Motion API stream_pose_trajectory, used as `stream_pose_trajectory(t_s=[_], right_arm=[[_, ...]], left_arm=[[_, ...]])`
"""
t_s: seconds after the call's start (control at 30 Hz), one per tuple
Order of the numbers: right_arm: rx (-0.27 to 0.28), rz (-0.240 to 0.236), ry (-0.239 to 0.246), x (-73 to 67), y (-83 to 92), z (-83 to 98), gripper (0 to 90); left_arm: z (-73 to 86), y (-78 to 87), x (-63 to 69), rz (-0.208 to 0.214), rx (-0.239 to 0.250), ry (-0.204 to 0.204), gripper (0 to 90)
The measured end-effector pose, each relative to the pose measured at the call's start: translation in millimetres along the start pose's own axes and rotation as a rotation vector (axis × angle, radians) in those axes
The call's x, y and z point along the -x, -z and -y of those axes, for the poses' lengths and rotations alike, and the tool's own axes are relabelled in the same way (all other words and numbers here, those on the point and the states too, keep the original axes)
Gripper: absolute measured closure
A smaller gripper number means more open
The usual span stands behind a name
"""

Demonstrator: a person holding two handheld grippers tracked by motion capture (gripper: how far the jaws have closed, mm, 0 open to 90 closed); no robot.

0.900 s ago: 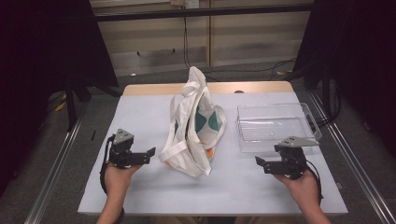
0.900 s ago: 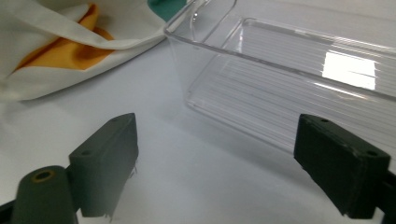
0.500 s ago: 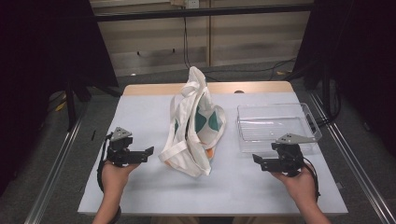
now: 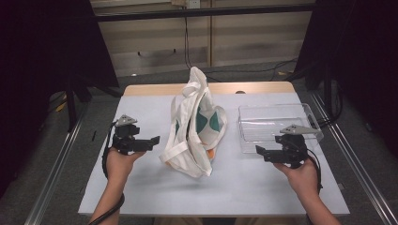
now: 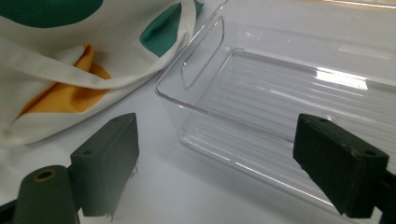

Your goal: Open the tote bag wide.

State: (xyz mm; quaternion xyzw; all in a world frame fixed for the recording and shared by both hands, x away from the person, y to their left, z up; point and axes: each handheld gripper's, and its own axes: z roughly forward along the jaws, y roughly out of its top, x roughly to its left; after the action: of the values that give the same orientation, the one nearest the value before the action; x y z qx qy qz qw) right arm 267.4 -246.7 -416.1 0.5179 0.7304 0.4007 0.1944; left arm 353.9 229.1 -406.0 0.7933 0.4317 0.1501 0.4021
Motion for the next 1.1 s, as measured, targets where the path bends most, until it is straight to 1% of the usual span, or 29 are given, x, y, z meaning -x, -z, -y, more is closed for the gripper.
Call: stream_pose_trajectory(t_s=[0.07, 0.13, 0.2, 0.23, 0.3, 0.33, 0.4, 0.43, 0.53, 0.6, 0.63, 0.67, 0.7, 0.73, 0.8, 0.83, 0.87, 0.9, 0.97, 1.07, 1.1], right_arm=[[-0.005, 0.004, 0.008, -0.9, -1.2, -4.5, 14.1], [-0.008, 0.001, 0.007, -1.5, -1.9, -7.0, 14.1], [-0.006, -0.004, 0.015, -4.2, -3.6, -14.4, 14.0], [-0.006, -0.004, 0.015, -4.2, -3.6, -14.4, 14.0], [-0.004, -0.006, 0.026, -7.4, -5.5, -20.9, 14.1], [-0.006, -0.008, 0.025, -8.1, -6.0, -22.5, 14.1], [-0.005, -0.008, 0.035, -9.3, -7.2, -25.1, 14.1], [-0.006, -0.007, 0.037, -10.5, -8.0, -27.1, 14.0], [-0.002, -0.013, 0.041, -13.9, -11.3, -34.8, 13.7], [-0.002, -0.017, 0.046, -15.6, -14.0, -38.4, 13.6], [-0.002, -0.017, 0.046, -15.6, -14.0, -38.4, 13.6], [-0.003, -0.019, 0.044, -15.9, -14.9, -39.5, 13.6], [-0.004, -0.021, 0.042, -16.4, -17.7, -42.7, 13.6], [-0.004, -0.021, 0.042, -16.4, -17.7, -42.7, 13.6], [0.001, -0.024, 0.039, -15.7, -20.2, -45.8, 13.5], [-0.006, -0.022, 0.034, -15.6, -21.2, -47.1, 13.5], [-0.006, -0.022, 0.034, -15.6, -21.2, -47.1, 13.5], [-0.006, -0.022, 0.037, -15.2, -22.1, -48.0, 13.6], [-0.006, -0.026, 0.03, -13.3, -24.9, -49.9, 13.6], [-0.006, -0.024, 0.016, -11.5, -27.6, -51.9, 13.7], [-0.006, -0.024, 0.016, -11.5, -27.6, -51.9, 13.7]], left_arm=[[-6.9, -4.2, 2.4, 0.005, -0.001, -0.007, 7.8], [-9.7, -5.2, 2.9, 0.005, 0.001, -0.008, 7.9], [-13.6, -6.2, 2.7, 0.014, -0.009, -0.014, 8.3], [-15.7, -7.1, 2.7, 0.015, -0.005, -0.011, 8.3], [-20.9, -8.7, 2.4, 0.016, 0.003, -0.004, 8.7], [-20.9, -8.7, 2.4, 0.016, 0.003, -0.004, 8.7], [-25.4, -9.1, 1.4, 0.009, -0.004, -0.022, 8.8], [-27.2, -9.7, 1.7, 0.008, -0.001, -0.009, 9.1], [-35.2, -13.3, 2.3, 0.018, -0.004, -0.023, 9.5], [-37.5, -14.8, 3.6, 0.018, -0.001, -0.021, 9.9], [-38.9, -15.4, 3.8, 0.017, -0.004, -0.025, 9.9], [-40.5, -17.3, 4.7, 0.017, 0.005, -0.024, 10.1], [-41.9, -19.9, 6.4, 0.017, 0.014, -0.006, 11.0], [-43.2, -20.2, 4.9, 0.014, -0.003, -0.027, 11.0], [-44.8, -22.6, 3.8, 0.014, -0.004, -0.024, 10.9], [-46.2, -23.8, 3.9, 0.019, -0.004, -0.011, 11.1], [-47.0, -24.6, 3.6, 0.018, -0.003, -0.022, 11.1], [-48.1, -25.9, 4.0, 0.017, -0.003, -0.018, 11.4], [-51.6, -28.8, 3.9, 0.014, -0.005, -0.028, 11.8], [-53.8, -30.3, 3.3, 0.013, -0.006, -0.029, 12.1], [-54.7, -31.5, 3.8, 0.009, 0.003, -0.018, 12.1]])
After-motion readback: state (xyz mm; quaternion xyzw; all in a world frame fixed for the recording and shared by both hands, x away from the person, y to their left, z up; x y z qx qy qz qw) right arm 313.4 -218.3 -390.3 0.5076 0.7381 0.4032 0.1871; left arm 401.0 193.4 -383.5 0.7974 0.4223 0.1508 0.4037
